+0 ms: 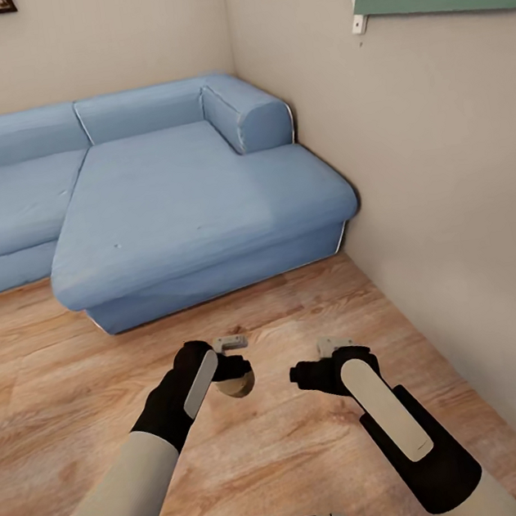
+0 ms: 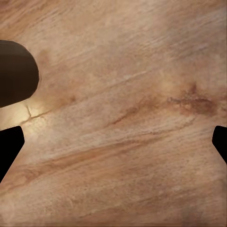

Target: Place each of the two pumpkins and all three candles from the living room inside a cabinet in the living room (use any cabinet), then make sure every cabinet is closed, and position the cauldron so it is next to a table in the living room.

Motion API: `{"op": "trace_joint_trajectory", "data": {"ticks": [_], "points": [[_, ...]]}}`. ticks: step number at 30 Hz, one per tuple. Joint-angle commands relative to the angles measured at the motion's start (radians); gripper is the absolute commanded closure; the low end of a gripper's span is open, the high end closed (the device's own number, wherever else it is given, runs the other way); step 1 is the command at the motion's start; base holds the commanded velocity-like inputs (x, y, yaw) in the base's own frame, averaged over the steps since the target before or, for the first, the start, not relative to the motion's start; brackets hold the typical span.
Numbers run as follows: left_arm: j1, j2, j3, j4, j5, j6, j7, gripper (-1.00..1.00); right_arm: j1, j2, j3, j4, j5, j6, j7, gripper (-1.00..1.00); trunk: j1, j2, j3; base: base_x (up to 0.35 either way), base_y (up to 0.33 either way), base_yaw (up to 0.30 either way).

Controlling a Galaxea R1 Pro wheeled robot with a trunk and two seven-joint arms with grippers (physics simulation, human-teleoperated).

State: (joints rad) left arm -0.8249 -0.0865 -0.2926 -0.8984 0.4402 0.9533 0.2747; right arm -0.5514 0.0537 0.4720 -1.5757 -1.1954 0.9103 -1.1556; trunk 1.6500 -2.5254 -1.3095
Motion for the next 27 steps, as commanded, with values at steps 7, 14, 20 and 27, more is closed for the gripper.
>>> {"op": "trace_joint_trajectory", "data": {"ticks": [7,14,20,27], "points": [[0.000,0.001,-0.001,-0.024,0.013,0.007,0.094,1.00,-0.001,0.001,0.002,0.000,-0.009,0.007,-0.010,-1.00,-0.004,0.001,0.026,-0.146,0.000,0.000],[0.000,0.001,0.000,-0.028,0.012,0.007,0.105,1.00,-0.001,0.002,0.002,0.000,-0.009,0.008,-0.010,-1.00,-0.007,0.003,0.053,-0.184,0.000,0.000],[-0.001,0.001,0.000,-0.027,0.010,0.007,0.106,1.00,-0.001,0.003,0.004,0.002,-0.009,0.009,-0.010,-1.00,-0.009,0.004,0.077,-0.070,0.000,0.000],[-0.001,0.001,-0.001,-0.025,0.010,0.007,0.106,1.00,-0.001,0.003,0.006,0.002,-0.009,0.011,-0.011,-1.00,-0.013,0.006,0.105,-0.240,0.000,0.021]]}}
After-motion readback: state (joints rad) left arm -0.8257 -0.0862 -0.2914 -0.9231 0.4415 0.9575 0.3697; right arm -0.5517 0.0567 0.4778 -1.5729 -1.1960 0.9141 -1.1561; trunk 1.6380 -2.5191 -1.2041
